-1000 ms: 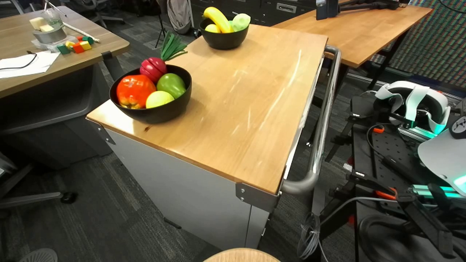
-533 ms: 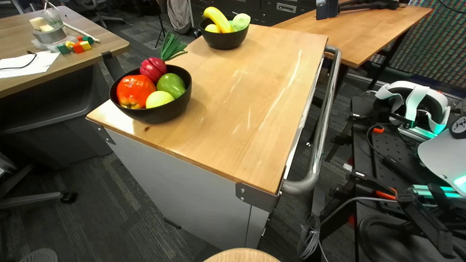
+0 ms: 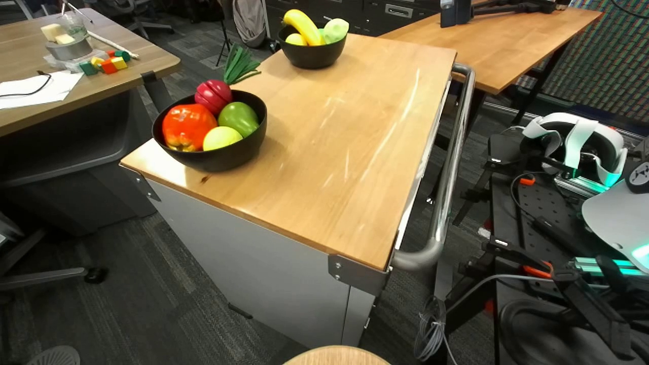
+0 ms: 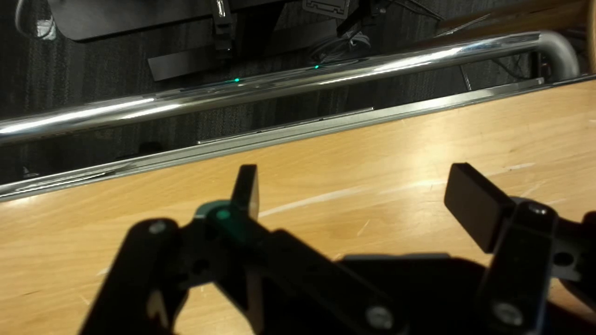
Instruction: Take the plastic fruits and vegetables and place them on the table
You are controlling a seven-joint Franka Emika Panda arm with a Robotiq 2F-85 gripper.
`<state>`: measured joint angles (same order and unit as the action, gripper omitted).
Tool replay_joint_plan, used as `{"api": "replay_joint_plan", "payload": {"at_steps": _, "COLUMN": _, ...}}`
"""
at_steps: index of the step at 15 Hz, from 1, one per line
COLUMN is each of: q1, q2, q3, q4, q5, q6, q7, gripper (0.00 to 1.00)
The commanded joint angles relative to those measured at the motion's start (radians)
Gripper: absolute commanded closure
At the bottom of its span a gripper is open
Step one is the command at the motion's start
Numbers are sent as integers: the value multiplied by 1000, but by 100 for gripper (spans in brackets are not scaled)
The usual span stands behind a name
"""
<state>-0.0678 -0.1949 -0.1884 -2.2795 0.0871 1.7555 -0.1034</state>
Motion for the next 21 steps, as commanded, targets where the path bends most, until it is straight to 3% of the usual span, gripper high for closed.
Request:
{"api": "replay_joint_plan", "payload": {"at_steps": 1, "q1": -19, "q2": 1, "q3": 18, "q4": 1, "q5": 3, "q6": -2, "q7": -3, "gripper": 0}}
{"api": "replay_joint_plan", "payload": {"at_steps": 7, "q1": -19, "q2": 1, "q3": 18, "q4": 1, "q5": 3, "q6": -2, "q7": -3, "gripper": 0}}
{"api": "replay_joint_plan", "payload": {"at_steps": 8, "q1": -21, "q2": -34, "q3": 18, "q4": -18, "q5": 26, "q6": 94, "q7": 6, "gripper": 0}}
{"api": "replay_joint_plan", "payload": {"at_steps": 14, "q1": 16, "q2": -58, "q3": 36, "q4": 55, "q5": 188, "q6": 268, "q7": -41, "gripper": 0}}
{"api": "replay_joint_plan", "payload": {"at_steps": 15, "q1": 35, "q2": -25, "q3": 22, "q4": 113, "q5": 257, "q6": 170, "q7": -116, "gripper": 0}}
{"api": "replay_joint_plan", "payload": {"at_steps": 16, "q1": 4, "q2": -44, "q3": 35, "q4": 49, "q5": 183, "q6": 222, "q7": -47, "gripper": 0}}
{"api": "replay_joint_plan", "payload": {"at_steps": 20, "q1": 22, "q2": -35, "q3": 38, "q4": 85, "q5": 234, "q6": 191, "q7": -91, "gripper": 0}}
{"api": "replay_joint_plan", "payload": {"at_steps": 21, "q1": 20, "q2": -60, "q3": 45, "q4": 41, "q5": 234, "q6": 280, "q7": -89, "gripper": 0}}
